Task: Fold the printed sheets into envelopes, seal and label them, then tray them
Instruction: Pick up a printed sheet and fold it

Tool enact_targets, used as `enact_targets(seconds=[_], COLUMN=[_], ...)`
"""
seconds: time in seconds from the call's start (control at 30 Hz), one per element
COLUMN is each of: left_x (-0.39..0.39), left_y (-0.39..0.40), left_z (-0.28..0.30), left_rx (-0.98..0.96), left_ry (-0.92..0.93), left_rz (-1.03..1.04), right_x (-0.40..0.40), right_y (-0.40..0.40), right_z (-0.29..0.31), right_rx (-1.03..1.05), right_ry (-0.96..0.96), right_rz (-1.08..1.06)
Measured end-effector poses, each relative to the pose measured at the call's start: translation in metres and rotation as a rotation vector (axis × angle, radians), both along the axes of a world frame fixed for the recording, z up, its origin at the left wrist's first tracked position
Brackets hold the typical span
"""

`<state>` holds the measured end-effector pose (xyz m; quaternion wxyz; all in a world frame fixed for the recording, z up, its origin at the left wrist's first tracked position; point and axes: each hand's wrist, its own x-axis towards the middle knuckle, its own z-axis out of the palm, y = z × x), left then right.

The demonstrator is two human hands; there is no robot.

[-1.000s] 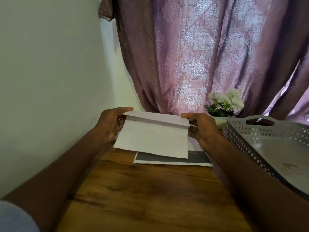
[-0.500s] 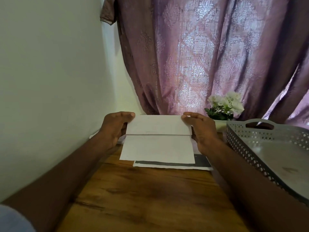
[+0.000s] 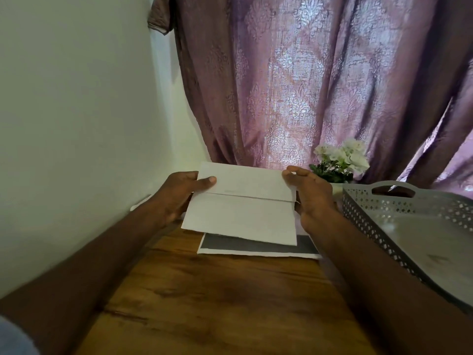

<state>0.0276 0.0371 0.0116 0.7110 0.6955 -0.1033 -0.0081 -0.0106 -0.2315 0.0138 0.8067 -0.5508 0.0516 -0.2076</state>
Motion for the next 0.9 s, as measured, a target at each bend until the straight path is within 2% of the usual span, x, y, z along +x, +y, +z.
enact_targets(seconds=[0.2, 0.63, 0.9], left_x=[0.004, 0.013, 0.012], left_y=[0.001, 0.007, 0.004], left_z=[-0.003, -0.003, -0.004], left_rx=[-0.038, -0.041, -0.146], left_ry=[-0.04, -0.017, 0.011], left_rz=[0.076, 0.066, 0.079], right_x=[0.006, 0.014, 0.012], right_y=[0.005, 0.003, 0.001], right_z=[-0.009, -0.011, -0.01], right_rx=[-0.131, -0.142, -0.129], right_ry=[0.096, 0.081, 0.094], right_rz=[0.171, 0.121, 0.072])
